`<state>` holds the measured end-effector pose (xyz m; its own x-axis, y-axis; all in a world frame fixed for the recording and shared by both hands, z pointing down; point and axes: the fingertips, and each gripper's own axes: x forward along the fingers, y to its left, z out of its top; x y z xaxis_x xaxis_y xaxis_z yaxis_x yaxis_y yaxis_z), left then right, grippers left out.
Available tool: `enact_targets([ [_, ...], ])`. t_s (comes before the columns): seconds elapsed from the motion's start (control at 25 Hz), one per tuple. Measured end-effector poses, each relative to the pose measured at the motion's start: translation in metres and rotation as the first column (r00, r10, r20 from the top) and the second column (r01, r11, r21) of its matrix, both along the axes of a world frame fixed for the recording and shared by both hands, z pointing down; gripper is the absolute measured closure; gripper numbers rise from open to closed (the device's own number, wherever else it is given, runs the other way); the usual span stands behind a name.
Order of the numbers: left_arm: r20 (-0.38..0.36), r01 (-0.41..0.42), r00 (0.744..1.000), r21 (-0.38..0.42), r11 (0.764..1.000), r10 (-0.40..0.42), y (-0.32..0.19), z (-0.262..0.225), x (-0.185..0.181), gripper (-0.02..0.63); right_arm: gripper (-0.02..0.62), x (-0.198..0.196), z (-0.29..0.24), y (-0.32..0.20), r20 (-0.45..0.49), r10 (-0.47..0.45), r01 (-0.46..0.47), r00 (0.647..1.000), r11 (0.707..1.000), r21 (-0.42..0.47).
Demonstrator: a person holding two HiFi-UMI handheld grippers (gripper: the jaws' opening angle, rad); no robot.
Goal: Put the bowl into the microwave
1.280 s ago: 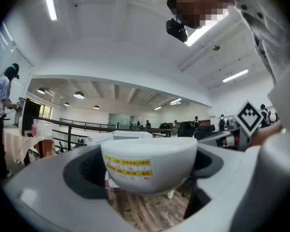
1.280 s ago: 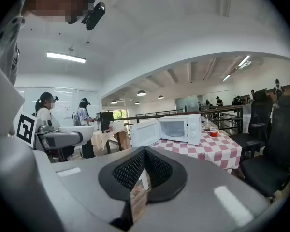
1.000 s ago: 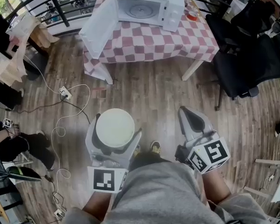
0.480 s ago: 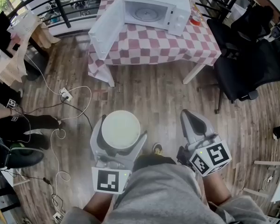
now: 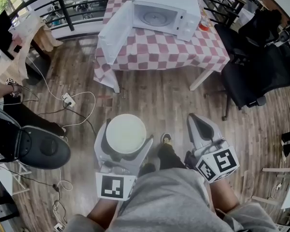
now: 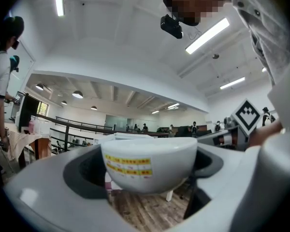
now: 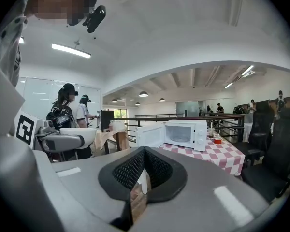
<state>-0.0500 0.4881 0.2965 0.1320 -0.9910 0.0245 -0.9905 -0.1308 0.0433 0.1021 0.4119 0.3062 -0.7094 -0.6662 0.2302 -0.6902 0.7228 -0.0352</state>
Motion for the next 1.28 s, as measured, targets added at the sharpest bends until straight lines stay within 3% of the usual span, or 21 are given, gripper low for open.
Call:
enact_targets([
  [0.44, 0.016, 0.003, 1.000, 0.048, 0.999, -0.004, -0.008, -0.006, -0.005, 0.101, 0.597, -0.005, 0.002, -0.005, 0.018, 0.004, -0.004, 1.000, 1.000, 0.001],
  [0.8, 0.021, -0.007, 1.000, -0.004, 1.000, 0.007, -0.019, 0.003, 0.002, 0.101, 0.597, -0.002, 0.007, -0.019, 0.042, 0.003, -0.002, 0.999, 1.000, -0.008],
  [1.28, 0.037, -0.018, 0.999, 0.001, 1.000, 0.018, -0.061, 0.007, 0.003, 0.101, 0.597, 0.000, 0.014, -0.061, 0.053, 0.000, 0.001, 0.999, 1.000, -0.011],
])
